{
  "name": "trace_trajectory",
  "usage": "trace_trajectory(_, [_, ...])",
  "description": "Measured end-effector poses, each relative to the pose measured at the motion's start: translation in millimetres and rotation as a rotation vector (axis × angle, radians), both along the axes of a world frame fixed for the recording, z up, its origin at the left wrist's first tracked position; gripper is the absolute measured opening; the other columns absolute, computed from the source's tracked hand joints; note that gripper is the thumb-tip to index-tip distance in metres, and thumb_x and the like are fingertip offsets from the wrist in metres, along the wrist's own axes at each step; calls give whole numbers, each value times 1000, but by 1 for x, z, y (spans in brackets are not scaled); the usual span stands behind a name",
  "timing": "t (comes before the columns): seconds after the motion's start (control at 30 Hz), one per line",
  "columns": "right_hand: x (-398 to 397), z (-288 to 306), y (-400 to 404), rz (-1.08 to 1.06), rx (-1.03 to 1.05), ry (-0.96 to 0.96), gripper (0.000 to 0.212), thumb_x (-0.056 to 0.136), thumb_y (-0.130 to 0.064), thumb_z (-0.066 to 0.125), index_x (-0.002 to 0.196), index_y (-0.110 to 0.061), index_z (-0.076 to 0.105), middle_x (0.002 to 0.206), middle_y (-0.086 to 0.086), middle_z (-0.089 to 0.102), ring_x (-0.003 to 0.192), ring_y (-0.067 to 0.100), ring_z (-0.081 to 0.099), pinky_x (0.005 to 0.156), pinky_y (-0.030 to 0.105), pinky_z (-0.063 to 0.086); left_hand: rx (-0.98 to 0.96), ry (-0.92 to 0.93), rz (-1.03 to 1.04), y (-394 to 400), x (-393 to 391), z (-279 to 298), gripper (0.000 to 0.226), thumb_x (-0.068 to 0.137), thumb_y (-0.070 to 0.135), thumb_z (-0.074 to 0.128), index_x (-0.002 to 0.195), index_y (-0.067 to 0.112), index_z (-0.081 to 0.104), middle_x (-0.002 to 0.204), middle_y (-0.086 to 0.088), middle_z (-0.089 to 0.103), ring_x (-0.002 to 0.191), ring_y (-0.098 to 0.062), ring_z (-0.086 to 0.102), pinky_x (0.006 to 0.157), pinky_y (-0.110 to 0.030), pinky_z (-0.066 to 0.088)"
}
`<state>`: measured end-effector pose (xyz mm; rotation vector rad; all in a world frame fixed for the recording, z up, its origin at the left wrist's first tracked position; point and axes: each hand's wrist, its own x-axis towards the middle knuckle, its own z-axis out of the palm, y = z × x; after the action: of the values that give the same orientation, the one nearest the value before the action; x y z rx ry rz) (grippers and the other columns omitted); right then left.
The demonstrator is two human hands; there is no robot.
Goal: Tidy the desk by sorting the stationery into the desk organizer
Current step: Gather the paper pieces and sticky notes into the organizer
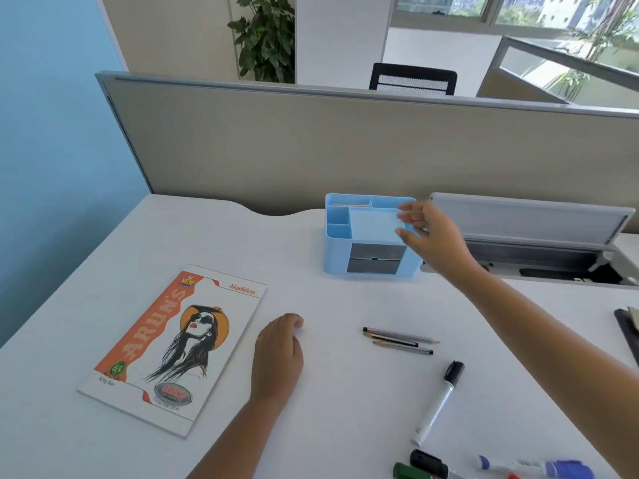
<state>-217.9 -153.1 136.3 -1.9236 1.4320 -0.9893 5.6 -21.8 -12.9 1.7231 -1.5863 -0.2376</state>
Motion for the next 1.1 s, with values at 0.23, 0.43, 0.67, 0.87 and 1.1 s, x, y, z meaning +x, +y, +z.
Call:
trace_trajectory(0.23, [-75,-30,140,91,239,340,35,85,-23,64,114,-36,49,118,-17,52,112,3,51,103,24,41,-38,-128,-113,33,-10,1,34,77,3,32,93,8,61,90,-2,66,84,-23,64,81,-32,50])
trace_trajectory(0.43, [-127,-43,227,-8,350,305,40,84,-23,65,101,-52,43,118,-17,55,113,2,51,98,23,41,16,-70,-189,95,-20,-8,30,78,4,39,97,11,61,94,2,65,89,-19,62,85,-25,41])
trace_trajectory(0.67, [-152,-53,304,-90,422,304,40,82,-24,68,103,-48,43,120,-15,54,117,6,50,93,17,34,-16,-66,-199,146,-39,-11,27,83,45,44,98,23,49,91,12,58,88,-4,48,88,-35,45])
trace_trajectory(0.87, [-132,-83,357,16,558,437,79,77,-44,68,139,-40,19,147,-17,19,139,8,22,111,26,26,130,-198,-700,207,-85,-11,60,80,76,32,131,45,24,136,29,34,135,5,15,114,-34,6])
trace_trajectory(1.1, [-119,-105,371,-89,444,523,91,74,-57,64,145,-33,13,157,-11,-5,145,14,0,116,29,17,12,-557,-664,214,-94,-25,60,88,68,19,126,32,47,135,15,49,129,-11,35,105,-37,14])
